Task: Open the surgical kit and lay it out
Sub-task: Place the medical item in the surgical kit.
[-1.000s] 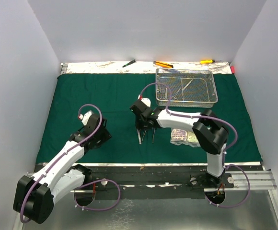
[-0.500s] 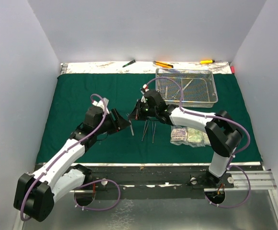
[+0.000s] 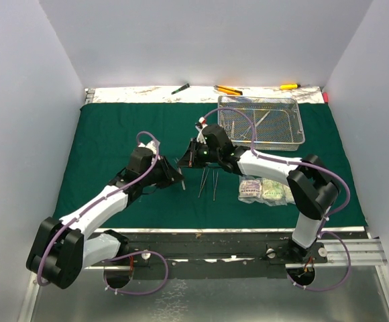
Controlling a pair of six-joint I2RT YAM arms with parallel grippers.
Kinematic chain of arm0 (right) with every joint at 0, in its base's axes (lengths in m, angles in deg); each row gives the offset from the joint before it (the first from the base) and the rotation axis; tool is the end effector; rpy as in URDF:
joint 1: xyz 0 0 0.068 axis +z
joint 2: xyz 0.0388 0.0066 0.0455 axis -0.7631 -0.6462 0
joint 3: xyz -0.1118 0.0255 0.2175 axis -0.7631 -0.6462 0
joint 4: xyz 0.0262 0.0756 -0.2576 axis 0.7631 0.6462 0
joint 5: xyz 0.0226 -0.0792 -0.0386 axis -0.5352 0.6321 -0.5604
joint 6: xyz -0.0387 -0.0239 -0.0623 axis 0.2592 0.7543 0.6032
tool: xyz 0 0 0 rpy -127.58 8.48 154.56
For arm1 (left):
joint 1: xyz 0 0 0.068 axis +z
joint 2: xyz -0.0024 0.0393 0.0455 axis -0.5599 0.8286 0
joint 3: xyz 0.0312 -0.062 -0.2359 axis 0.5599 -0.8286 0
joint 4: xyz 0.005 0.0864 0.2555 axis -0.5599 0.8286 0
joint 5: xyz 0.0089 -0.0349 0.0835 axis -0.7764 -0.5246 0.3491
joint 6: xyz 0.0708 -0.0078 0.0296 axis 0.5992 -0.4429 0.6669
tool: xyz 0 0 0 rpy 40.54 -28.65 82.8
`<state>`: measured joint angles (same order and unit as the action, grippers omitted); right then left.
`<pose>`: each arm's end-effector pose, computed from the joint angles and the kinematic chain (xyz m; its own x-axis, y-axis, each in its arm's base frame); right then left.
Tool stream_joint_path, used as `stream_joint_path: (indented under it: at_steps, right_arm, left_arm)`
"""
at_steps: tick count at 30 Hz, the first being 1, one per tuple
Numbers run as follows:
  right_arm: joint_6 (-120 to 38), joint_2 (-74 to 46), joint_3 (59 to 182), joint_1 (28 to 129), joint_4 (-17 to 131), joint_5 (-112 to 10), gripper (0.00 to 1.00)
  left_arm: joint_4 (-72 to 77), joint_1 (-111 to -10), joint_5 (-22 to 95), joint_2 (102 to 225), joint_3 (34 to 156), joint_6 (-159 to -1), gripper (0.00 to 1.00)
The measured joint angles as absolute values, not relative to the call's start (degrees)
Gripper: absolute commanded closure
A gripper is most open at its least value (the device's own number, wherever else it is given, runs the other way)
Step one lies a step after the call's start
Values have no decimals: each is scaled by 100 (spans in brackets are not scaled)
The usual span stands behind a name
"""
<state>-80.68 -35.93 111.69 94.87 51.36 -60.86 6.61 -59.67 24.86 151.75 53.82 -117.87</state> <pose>0.2890 0.3184 0.1692 -0.8769 0.1024 -0.4696 -0.3196 0.6055 0.7289 0.2367 -0.1382 0.1604 -0.8353 -0.3975 -0.3798 0.0280 0.6592 -0.7515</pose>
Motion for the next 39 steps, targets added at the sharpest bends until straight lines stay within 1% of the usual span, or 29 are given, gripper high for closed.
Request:
stream_joint_path:
  at_steps: [3,5,6,7,10,12,14,17,21,24,28,33,39]
  right_arm:
    - [-8068,-3593,11169,9474,5136,-6095,99]
    - [-8068,-3593,11169,9474,5138,-6095,99]
    - [-8068,-3593,11169,9471,5138,-6093,98]
    - [-8066,-3593,11169,9467,5144,-6093,92]
    - [-8066,-3593,11173,9456,5205,-6082,68]
    - [-8061,-3593,11215,9454,5334,-6023,56]
    - [-8053,-3593,11298,9452,5560,-5830,52]
    - [-8044,-3579,11458,9447,6049,-5415,52]
    - [-8094,-3400,11571,9434,6965,-4532,52]
    - [-8223,-3140,11569,9428,7745,-3800,53]
    - [-8439,-2712,11322,9404,8324,-3186,53]
    - [-8654,-2373,10861,9397,8644,-2954,54]
    - [-8848,-2340,10599,9397,8779,-2937,56]
  left_arm:
    - [613,-5967,2486,15241,5384,-11794,100]
    - [578,-5967,2481,15260,5384,-11798,100]
    - [556,-5970,2479,15282,5384,-11796,100]
    - [541,-5970,2475,15300,5386,-11792,100]
    - [495,-5978,2472,15381,5395,-11790,100]
    - [495,-6000,2481,15435,5395,-11785,100]
    - [495,-6009,2494,15510,5395,-11785,100]
    - [539,-6092,2636,15680,5447,-11752,100]
    - [875,-6361,2969,16067,5808,-11615,100]
    - [1308,-6597,3360,16508,6308,-11451,100]
    - [1933,-6958,3943,17197,7060,-11219,100]
    - [2676,-7454,4660,18043,7867,-11029,100]
    - [3315,-7757,5220,18631,8214,-11005,100]
